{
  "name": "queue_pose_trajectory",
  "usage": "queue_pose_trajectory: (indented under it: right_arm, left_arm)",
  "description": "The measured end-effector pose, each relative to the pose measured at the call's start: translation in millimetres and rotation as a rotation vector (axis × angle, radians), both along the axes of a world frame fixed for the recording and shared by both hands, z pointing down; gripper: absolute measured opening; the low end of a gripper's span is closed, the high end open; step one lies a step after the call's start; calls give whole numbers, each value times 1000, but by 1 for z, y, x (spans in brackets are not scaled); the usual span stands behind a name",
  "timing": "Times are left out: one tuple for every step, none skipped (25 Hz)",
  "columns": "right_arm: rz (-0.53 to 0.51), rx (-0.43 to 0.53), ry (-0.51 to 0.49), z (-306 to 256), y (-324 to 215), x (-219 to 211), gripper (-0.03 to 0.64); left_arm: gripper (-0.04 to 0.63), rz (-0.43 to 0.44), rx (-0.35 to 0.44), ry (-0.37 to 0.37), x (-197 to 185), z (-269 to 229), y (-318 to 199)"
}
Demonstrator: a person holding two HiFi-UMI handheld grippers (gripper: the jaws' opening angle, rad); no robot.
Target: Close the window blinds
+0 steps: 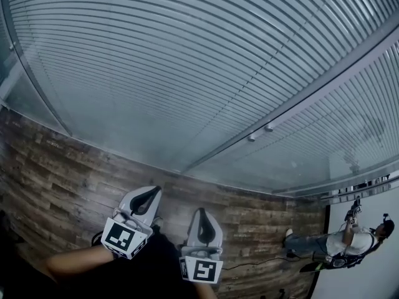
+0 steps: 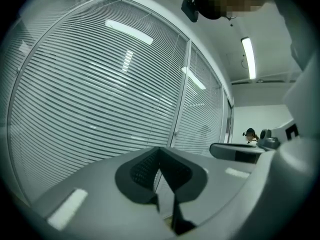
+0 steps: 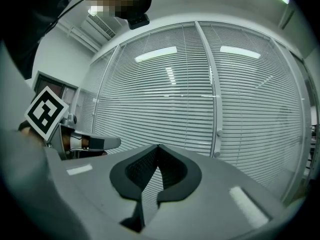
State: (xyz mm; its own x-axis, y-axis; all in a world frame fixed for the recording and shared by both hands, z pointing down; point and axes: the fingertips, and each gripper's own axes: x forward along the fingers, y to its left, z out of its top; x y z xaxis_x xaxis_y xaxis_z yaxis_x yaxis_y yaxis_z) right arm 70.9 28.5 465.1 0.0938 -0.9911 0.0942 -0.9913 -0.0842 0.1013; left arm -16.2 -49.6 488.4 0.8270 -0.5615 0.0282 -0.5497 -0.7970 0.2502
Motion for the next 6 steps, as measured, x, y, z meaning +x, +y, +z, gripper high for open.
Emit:
queue_pose_trajectory:
  right_arm:
    - [3, -3, -2, 0, -1, 0, 0]
    - [6, -5, -3, 1, -2, -2, 0]
    - [8, -7, -3, 3, -4, -3, 0]
    - [11, -10, -4, 4, -6, -6, 0]
    - [13, -12, -6, 5, -7, -8, 0]
    - [16, -15, -7, 7, -9, -10, 0]
  left_arm:
    - [2, 3, -2, 0, 1, 0, -1]
    - [2, 8, -4, 0, 1, 1, -3]
    - [2, 13, -4, 1, 0, 2, -5]
    - [2, 17, -5, 2, -1, 3, -6]
    - [2, 22, -7, 3, -2, 4, -7]
    - [2, 27, -8, 5, -4, 5, -8]
